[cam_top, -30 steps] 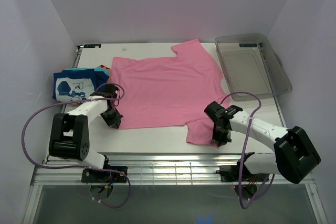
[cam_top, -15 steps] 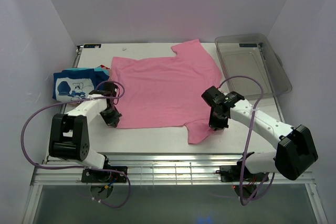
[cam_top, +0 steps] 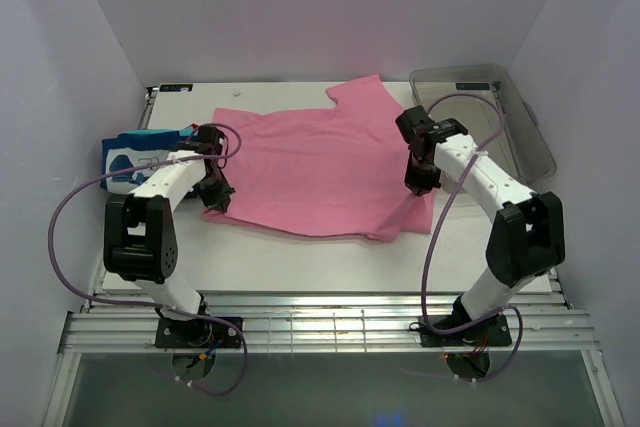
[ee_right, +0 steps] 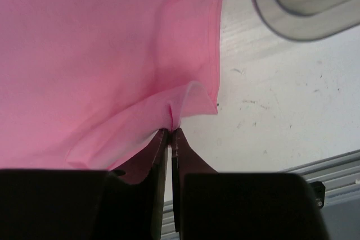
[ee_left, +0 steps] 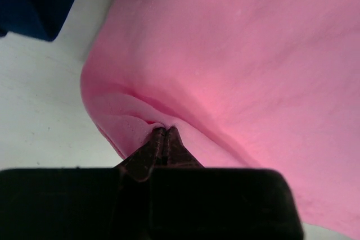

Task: Fold and stack the t-shirts
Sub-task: Fold the flattened tshirt in 1/3 of the way

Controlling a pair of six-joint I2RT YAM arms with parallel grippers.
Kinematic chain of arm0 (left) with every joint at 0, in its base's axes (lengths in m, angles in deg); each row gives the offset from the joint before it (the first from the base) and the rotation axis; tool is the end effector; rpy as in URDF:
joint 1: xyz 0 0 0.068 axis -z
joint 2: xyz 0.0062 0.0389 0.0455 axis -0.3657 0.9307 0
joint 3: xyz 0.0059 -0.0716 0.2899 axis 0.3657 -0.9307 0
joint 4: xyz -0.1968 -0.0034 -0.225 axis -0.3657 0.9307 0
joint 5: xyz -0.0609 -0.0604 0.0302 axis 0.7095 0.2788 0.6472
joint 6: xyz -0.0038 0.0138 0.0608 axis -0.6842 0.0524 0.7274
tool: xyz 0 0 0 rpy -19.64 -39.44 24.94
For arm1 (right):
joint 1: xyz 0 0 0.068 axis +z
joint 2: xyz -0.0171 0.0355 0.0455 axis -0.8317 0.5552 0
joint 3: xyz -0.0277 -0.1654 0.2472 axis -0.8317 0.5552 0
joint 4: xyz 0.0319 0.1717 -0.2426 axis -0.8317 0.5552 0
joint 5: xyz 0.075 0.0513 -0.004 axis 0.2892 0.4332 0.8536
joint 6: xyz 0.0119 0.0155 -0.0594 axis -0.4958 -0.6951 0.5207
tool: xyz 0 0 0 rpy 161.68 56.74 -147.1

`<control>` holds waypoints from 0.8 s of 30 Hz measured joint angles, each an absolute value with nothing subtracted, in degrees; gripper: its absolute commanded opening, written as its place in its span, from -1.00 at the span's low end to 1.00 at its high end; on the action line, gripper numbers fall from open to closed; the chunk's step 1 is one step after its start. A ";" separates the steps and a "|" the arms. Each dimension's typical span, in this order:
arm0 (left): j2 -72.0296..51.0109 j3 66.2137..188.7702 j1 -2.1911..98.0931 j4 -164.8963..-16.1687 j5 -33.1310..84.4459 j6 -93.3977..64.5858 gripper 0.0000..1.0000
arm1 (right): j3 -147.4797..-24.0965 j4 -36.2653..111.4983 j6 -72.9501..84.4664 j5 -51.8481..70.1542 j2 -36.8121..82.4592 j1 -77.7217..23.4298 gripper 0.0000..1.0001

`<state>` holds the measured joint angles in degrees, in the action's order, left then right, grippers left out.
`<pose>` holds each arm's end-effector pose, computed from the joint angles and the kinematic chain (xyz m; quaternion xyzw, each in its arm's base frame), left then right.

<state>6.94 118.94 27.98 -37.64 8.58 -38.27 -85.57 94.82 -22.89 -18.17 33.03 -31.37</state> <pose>0.3318 -0.0306 0.1979 -0.2545 0.9601 0.0405 0.1084 0.3243 0.1329 0.2699 0.1139 0.9689 -0.0759 0.2061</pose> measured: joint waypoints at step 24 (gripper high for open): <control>25.46 144.99 25.83 -33.73 10.94 -35.80 -1.00 | -115.67 99.35 -11.26 -17.86 59.58 -39.45 -0.84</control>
<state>25.46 144.99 25.83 -33.73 10.94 -35.80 -115.67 99.35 -11.26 -17.86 59.58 -39.45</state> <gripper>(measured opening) 0.016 0.086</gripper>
